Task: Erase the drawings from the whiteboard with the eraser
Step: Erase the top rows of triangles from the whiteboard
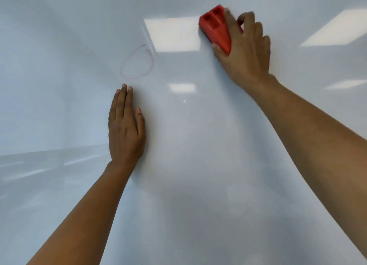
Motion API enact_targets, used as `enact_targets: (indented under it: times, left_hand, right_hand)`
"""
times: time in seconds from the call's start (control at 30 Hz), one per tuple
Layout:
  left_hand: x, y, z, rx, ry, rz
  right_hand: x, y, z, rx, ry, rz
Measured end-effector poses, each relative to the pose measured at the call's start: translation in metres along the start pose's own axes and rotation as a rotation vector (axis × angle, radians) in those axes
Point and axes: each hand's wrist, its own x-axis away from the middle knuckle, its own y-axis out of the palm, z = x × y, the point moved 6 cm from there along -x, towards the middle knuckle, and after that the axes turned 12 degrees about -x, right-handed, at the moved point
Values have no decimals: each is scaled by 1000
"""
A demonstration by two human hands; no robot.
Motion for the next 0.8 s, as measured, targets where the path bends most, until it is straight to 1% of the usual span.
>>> enact_targets:
  times: [0.1,0.17,0.23,0.33,0.47,0.6,0.7,0.8]
  left_hand:
    - [1,0,1,22,-2,5]
    - [0,-1,-2,32,-2,19]
    - [0,-1,-1,55,-3,28]
    - [1,-1,-1,73,4,46]
    - [2,-4,-1,108,27,77]
    - [4,-13,0,169,70,177]
    - [8,-23,-2,214,17,269]
    - [10,-29,2,240,-5,278]
  right_hand:
    - [-24,4,-3,1,98,33]
    - [-37,12,-19,-19,109,33]
    - [-44,18,-37,-16,80,27]
    - [-45,32,-72,-17,-27,-26]
    - [-38,55,-120,-55,-199,-154]
    - [-9,73,-160,-48,-405,-246]
    - [23,83,-176,-28,-525,-277]
    - [49,84,-181,-26,-605,-314]
